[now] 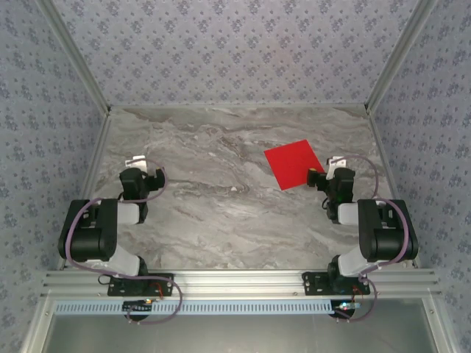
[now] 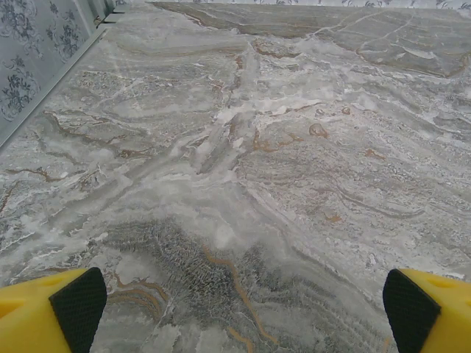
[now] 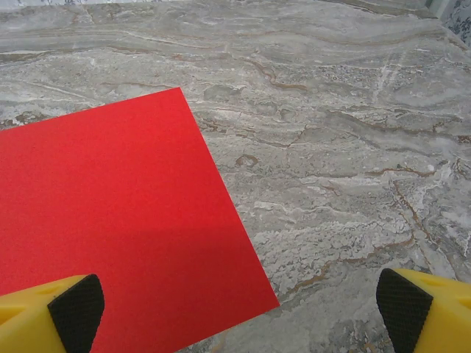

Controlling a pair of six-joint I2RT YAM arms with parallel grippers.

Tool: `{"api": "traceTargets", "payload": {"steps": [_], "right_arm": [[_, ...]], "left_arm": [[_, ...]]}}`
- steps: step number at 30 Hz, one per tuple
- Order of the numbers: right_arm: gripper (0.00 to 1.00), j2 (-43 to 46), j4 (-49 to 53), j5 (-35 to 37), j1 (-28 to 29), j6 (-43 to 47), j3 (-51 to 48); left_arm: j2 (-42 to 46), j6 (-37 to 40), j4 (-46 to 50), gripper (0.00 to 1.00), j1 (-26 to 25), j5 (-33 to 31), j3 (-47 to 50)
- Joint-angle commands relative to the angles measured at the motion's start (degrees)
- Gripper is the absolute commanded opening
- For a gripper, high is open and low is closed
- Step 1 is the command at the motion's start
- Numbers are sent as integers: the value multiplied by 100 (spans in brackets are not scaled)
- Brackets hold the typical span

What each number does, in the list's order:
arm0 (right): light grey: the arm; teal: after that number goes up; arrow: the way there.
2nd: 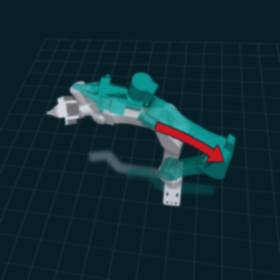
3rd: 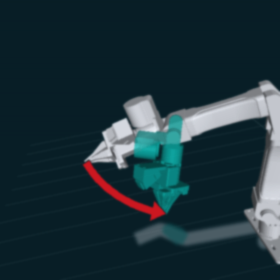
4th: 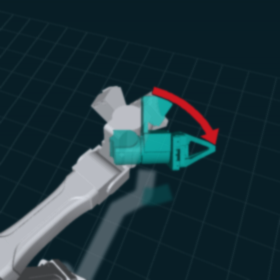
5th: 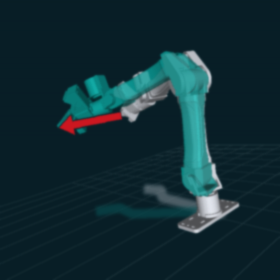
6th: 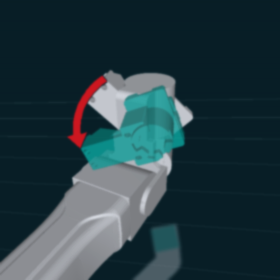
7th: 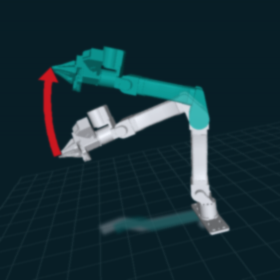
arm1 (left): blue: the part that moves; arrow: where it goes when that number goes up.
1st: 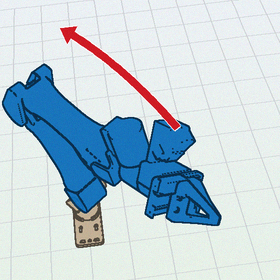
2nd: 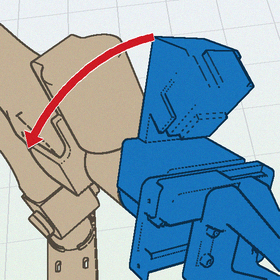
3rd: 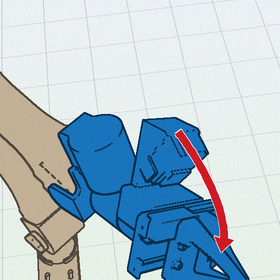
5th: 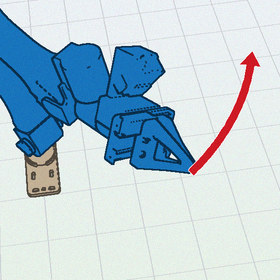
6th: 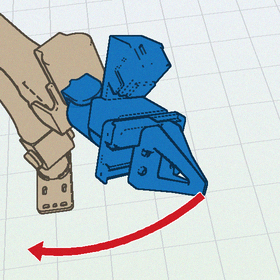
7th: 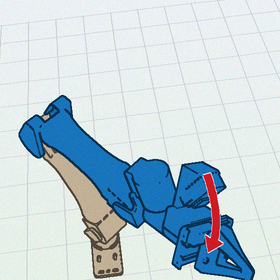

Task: Fold a paper plane with a square sheet of paper (pick it up from the middle)
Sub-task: Move the square sheet of paper to the center of the table.

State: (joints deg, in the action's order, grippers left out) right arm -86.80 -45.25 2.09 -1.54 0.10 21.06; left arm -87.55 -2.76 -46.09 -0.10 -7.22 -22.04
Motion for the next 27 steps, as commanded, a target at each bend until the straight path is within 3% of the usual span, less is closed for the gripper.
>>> {"api": "traceTargets", "payload": {"steps": [1,24,27], "right_arm": [[100,-40,17,-59,-56,87,144],[100,-3,-21,-71,-33,123,112],[100,432,640,252,211,314,301]], "left_arm": [[-31,95,-67,99,24,154,-150],[-20,89,-91,99,27,149,-134],[250,-48,67,99,27,-179,-116]]}}
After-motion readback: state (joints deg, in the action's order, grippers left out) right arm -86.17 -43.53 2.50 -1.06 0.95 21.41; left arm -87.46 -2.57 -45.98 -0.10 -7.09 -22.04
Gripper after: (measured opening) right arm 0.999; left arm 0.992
